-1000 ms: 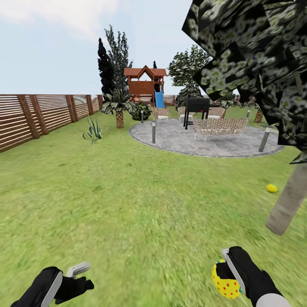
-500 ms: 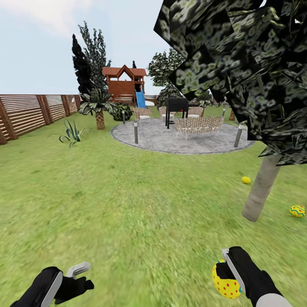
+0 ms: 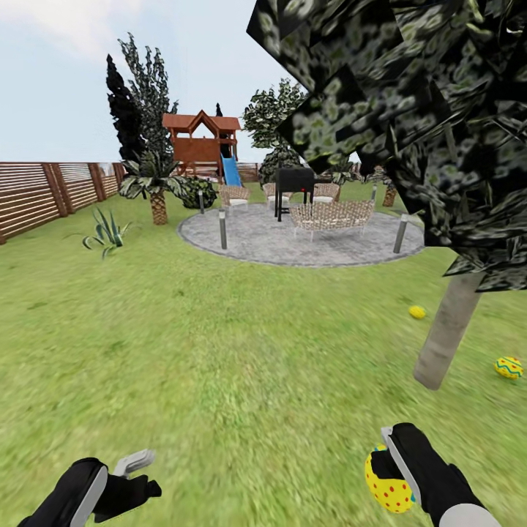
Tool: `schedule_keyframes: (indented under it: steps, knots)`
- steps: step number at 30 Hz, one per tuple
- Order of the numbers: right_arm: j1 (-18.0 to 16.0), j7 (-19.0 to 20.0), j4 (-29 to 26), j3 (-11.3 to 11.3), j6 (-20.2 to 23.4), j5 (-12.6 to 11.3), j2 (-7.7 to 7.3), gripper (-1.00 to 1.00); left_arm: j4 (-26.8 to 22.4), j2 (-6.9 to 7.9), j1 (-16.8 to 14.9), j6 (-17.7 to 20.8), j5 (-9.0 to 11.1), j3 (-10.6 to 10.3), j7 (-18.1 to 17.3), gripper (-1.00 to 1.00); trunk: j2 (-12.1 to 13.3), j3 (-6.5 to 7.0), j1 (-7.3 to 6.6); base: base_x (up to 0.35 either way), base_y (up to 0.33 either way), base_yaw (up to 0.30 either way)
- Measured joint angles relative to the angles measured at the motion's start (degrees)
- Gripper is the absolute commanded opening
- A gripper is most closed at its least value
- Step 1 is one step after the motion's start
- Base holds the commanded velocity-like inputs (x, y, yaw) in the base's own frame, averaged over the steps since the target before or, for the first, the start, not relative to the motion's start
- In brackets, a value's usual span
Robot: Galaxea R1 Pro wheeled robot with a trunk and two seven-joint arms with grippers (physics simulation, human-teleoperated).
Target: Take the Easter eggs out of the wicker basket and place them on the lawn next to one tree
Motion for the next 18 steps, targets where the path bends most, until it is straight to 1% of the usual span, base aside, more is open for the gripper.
schedule_keyframes:
  steps: [11,15,18]
  knots:
    - [0.0,0.02,0.0,-0.08,-0.08,-0.29,0.0,-1.0,0.0,-0.06,0.0,0.0,0.0,0.0,0.0,1.0,0.0,0.0,0.0,0.329,0.0,0.0]
    - [-0.03,0.01,0.0,0.0,-0.1,-0.09,0.0,-1.0,0.0,-0.04,0.0,0.0,0.07,0.0,0.0,1.0,0.01,0.0,0.03,0.074,0.0,0.0]
    - [0.0,-0.04,0.0,0.06,0.01,-0.08,0.0,-1.0,0.0,-0.07,0.0,0.0,0.01,0.0,0.0,1.0,0.0,0.0,0.0,0.274,0.0,-0.027]
